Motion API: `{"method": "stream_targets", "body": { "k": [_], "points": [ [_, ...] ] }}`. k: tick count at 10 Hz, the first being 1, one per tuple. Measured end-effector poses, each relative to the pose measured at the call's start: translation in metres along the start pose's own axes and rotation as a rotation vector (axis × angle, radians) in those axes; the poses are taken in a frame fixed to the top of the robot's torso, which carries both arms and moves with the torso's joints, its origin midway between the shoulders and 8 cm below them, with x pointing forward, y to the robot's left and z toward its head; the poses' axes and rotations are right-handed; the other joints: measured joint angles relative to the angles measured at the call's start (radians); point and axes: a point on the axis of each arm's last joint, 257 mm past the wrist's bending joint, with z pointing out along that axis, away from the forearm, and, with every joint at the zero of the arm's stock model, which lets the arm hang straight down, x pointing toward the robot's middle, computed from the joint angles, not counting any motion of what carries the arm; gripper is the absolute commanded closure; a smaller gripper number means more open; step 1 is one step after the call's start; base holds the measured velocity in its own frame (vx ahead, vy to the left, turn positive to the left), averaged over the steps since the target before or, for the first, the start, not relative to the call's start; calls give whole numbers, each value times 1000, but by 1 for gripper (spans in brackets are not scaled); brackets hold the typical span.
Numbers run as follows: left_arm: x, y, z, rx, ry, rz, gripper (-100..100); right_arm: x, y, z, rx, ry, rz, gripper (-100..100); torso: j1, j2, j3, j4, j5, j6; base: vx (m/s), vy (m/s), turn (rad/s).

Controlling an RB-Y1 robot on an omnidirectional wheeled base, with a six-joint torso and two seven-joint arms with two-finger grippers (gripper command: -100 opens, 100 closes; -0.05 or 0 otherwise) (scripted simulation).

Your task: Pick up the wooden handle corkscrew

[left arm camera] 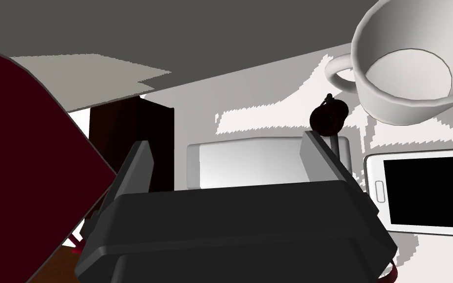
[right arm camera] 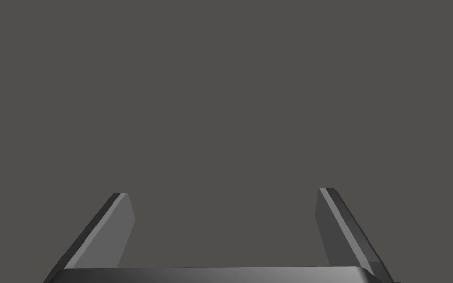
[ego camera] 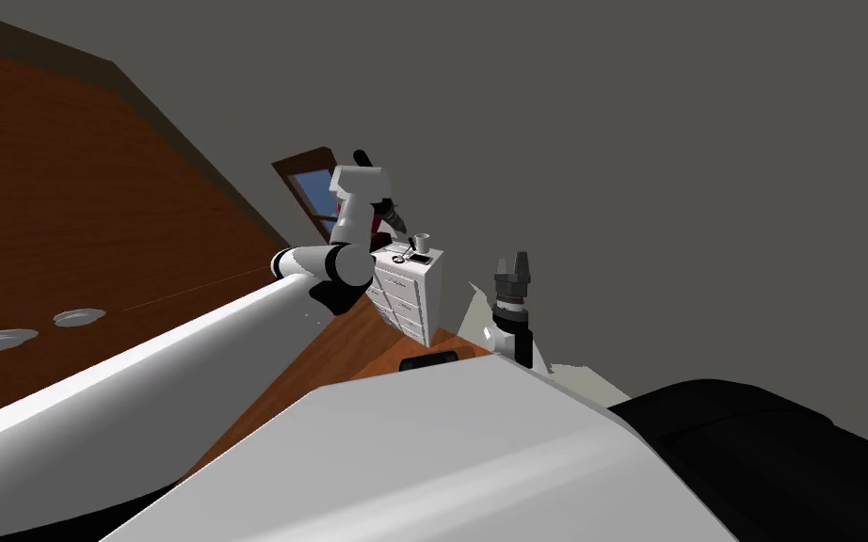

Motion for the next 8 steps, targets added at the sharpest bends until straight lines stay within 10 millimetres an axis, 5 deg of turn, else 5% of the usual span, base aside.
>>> {"method": "stream_targets", "body": {
  "k": [8],
  "points": [
    [-12, 82, -13, -218, -168, -56, -100, 0, 0, 0, 0, 0, 0, 0, 3, -3, -2, -1, 1, 0, 41, -45, 112]
  ]
}}
